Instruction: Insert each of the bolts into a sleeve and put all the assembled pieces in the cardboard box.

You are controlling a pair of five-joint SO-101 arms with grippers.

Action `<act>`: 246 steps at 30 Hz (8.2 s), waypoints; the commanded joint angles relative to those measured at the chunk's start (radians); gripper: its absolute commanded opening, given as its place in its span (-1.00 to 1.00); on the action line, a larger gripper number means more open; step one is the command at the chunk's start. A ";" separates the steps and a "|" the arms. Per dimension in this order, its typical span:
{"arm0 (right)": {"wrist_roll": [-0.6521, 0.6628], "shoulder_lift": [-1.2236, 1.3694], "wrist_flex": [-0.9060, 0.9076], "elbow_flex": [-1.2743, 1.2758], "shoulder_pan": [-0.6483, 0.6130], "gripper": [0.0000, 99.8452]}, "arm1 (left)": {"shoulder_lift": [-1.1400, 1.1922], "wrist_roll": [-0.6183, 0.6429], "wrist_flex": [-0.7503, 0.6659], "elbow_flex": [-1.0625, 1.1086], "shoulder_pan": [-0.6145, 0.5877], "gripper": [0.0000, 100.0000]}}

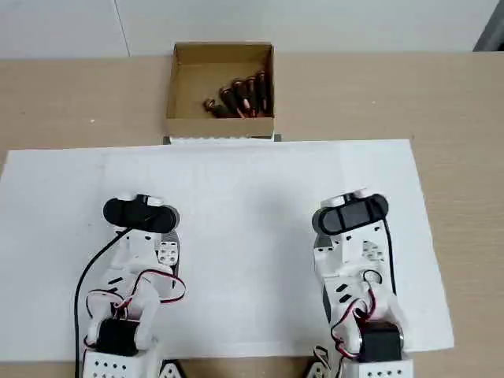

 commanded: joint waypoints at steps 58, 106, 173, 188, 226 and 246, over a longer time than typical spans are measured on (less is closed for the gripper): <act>0.011 -0.019 -0.024 0.143 0.008 -0.99 | -0.012 -0.005 -0.002 -0.005 -0.002 -0.99; 0.011 -0.019 -0.024 0.143 0.008 -0.99 | -0.012 -0.005 -0.002 -0.005 -0.002 -0.99; 0.011 -0.019 -0.024 0.143 0.008 -0.99 | -0.012 -0.005 -0.002 -0.005 -0.002 -0.99; 0.011 -0.019 -0.024 0.143 0.008 -0.99 | -0.012 -0.005 -0.002 -0.005 -0.002 -0.99; 0.011 -0.019 -0.024 0.143 0.008 -0.99 | -0.012 -0.005 -0.002 -0.005 -0.002 -0.99; 0.011 -0.019 -0.024 0.143 0.008 -0.99 | -0.012 -0.005 -0.002 -0.005 -0.002 -0.99</act>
